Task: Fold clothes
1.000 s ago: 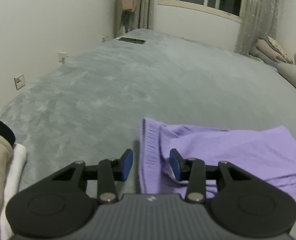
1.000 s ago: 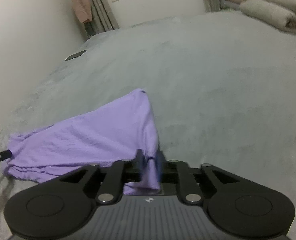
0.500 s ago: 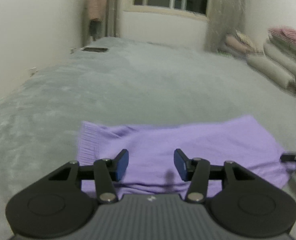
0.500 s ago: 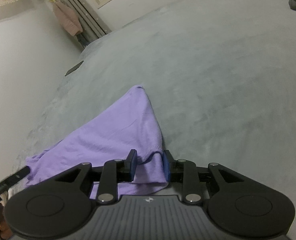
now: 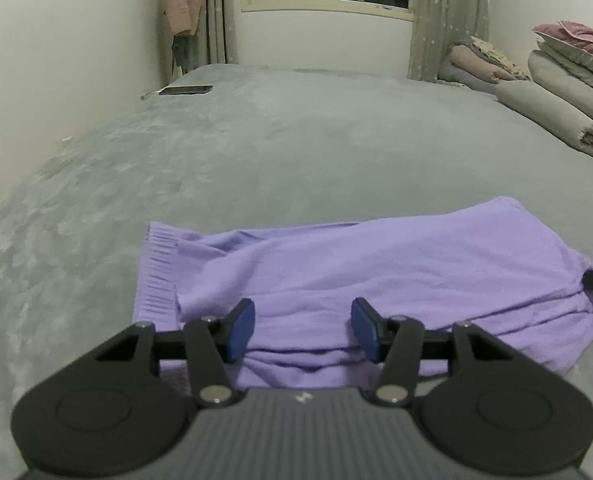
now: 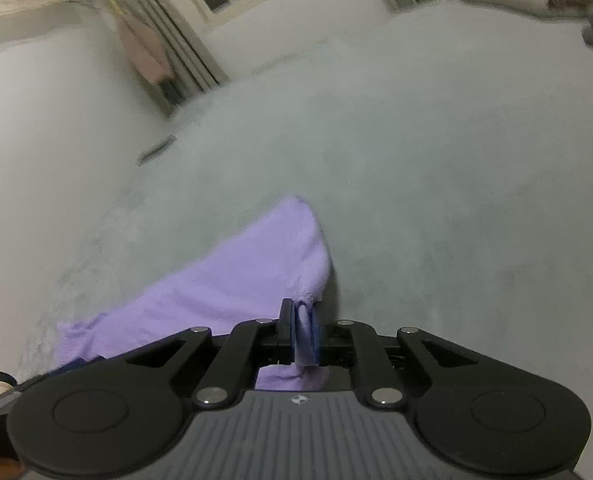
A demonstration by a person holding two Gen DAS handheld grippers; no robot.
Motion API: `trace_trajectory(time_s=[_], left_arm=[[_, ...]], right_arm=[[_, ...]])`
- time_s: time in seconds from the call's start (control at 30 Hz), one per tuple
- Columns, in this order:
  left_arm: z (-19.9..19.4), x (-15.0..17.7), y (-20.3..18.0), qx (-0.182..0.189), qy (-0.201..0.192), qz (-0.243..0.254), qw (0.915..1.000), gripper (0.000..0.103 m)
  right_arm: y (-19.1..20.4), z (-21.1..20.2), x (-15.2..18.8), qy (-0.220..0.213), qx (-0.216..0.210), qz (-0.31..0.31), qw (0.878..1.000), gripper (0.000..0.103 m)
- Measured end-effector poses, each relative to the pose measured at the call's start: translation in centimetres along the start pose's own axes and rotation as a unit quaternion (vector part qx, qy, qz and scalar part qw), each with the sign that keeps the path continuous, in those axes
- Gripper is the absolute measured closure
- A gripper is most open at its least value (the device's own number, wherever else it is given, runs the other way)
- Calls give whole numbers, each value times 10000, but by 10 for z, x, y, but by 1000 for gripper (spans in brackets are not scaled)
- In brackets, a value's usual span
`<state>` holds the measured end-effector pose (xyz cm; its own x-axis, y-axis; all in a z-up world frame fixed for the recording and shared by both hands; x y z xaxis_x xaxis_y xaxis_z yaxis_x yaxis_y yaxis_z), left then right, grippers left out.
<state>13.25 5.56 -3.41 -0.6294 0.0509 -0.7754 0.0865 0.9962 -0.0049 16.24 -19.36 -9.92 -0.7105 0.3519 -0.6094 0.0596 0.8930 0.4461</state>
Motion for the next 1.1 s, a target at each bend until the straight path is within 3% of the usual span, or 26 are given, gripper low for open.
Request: trace_trajectory(time_s=[0.1,0.17,0.4,0.5,0.57,0.83,1.0,1.07,1.1], left_arm=[[3,5,-7,68,50,136,9999,49],[9,11,-9,14,136,219,9997,48],[10,10,-10,23,181,195,9996,47],[10,11,-11,17,177,206,9996,46],[10,11,-11,16,175,212,9996,46],[10,10,-8,23,202,156,9997,43],[8,9,-7,55,158,54,9998,43],[7,9,-8,85,137,22,9999,43],[8,9,-9,88,136,36,9999,43]], right_arm=[[-12,4,3,66,-189,428,9989,83],[-14,2,2,52,-454,759,9961,66],[-13,5,3,-32,-631,953,9934,62],[-11,7,4,-72,-442,759,9961,70],[-13,7,3,-109,-183,649,9977,94],[-8,-12,-9,-421,-3,305,9986,96],[-16,-1,-4,-271,44,391,9989,88],[-18,-4,-7,-390,-90,617,9973,67],[-18,-4,-8,-437,-132,683,9966,62]])
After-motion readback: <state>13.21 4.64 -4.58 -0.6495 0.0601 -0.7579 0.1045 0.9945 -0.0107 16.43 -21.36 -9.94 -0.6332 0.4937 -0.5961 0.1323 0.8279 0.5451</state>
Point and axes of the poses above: each gripper's, at about its wrist camera, not at the fingertips, and z roughly the way its jaws point, y to its left, x to its underside, the point moved 10 cm from there along z, roughly the way its jaws point
